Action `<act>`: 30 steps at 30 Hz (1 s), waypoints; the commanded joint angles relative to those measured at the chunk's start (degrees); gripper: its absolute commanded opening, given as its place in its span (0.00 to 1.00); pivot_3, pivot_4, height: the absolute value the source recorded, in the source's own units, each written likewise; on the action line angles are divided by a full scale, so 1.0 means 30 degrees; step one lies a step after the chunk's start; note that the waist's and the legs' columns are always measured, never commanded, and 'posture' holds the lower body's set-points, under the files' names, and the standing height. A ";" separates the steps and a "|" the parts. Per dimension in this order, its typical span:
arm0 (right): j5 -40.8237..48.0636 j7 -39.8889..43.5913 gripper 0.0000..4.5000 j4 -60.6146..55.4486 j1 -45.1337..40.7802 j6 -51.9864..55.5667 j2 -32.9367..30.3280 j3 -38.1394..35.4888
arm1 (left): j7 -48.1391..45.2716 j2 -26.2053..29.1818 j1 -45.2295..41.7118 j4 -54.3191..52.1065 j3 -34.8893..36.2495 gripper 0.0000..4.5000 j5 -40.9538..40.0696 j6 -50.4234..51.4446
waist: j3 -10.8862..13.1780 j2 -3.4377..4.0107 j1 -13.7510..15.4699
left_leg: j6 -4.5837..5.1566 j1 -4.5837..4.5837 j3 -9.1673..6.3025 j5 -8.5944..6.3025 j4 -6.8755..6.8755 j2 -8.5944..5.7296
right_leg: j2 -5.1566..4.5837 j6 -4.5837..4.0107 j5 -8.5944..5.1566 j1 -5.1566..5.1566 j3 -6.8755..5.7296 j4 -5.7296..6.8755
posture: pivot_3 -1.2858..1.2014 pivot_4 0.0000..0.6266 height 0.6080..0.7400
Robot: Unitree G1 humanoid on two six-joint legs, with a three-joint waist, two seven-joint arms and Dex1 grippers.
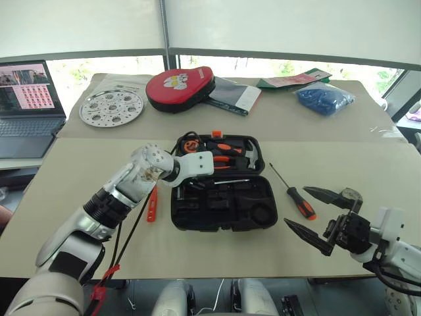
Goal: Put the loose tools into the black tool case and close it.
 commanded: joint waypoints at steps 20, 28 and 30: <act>0.0326 -0.0835 1.00 -0.1388 0.0317 0.0052 0.0366 0.0210 | 0.1061 -0.2794 0.2659 0.0520 0.7270 0.22 -0.4510 -0.2630 | 0.0003 0.0039 -0.0052 | 0.0034 -0.0119 -0.0050 -0.0020 0.0117 -0.0002 | -0.0042 0.0038 0.0013 -0.0054 -0.0056 0.0019 | 0.52 0.24 1.00; 0.0430 -0.1441 1.00 -0.1509 0.0233 0.0382 0.0267 0.0262 | 0.1674 -0.4378 0.4077 0.2965 0.6330 0.02 -0.3558 -0.4985 | 0.0004 0.0041 0.0093 | 0.0057 -0.0109 -0.0049 -0.0035 0.0127 -0.0013 | -0.0049 0.0064 0.0029 -0.0014 -0.0061 -0.0011 | 0.52 0.24 1.00; 0.0451 -0.1536 1.00 -0.1612 0.0263 0.0458 0.0229 0.0220 | 0.1770 -0.4377 0.4298 0.3199 0.5913 0.02 -0.3181 -0.4927 | 0.0003 0.0042 0.0085 | 0.0057 -0.0109 -0.0047 -0.0035 0.0125 -0.0018 | -0.0049 0.0065 0.0030 -0.0015 -0.0060 -0.0011 | 0.52 0.24 1.00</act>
